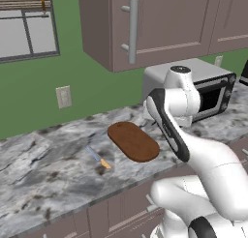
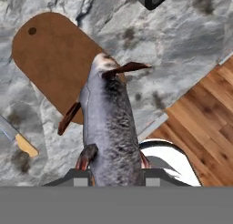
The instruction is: Retrieve the fish from the fridge and place it on the cutting board.
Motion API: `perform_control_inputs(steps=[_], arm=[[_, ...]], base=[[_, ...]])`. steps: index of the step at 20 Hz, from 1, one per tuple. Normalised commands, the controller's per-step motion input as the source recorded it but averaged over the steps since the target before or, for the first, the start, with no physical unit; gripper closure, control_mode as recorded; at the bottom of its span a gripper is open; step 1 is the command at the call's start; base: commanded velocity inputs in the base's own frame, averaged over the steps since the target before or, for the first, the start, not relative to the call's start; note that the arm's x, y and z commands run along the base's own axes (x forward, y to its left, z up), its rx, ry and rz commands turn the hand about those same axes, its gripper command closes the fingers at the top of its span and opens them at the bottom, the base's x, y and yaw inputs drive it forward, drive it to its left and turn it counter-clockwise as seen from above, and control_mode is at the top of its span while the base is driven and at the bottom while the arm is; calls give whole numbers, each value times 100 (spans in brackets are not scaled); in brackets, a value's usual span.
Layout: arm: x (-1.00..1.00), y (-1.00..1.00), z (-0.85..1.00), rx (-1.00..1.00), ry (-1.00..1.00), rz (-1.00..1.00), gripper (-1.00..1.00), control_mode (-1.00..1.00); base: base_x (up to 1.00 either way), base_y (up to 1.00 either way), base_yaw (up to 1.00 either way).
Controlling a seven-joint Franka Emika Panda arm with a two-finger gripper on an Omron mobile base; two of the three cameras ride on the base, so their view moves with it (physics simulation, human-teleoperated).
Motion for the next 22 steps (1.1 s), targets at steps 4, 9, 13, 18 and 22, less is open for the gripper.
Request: perform_control_inputs(steps=[4,9,13,18,22], arm=[[59,0,-17,0,1,15,100,-100],[49,12,-37,0,1,12,100,-100],[51,44,-45,-8,9,7,100,-100],[67,42,-53,-7,8,5,100,-100],[59,21,-44,-9,7,4,100,-100]], base=[[0,0,0],[0,0,0],[0,0,0],[0,0,0],[0,0,0]])
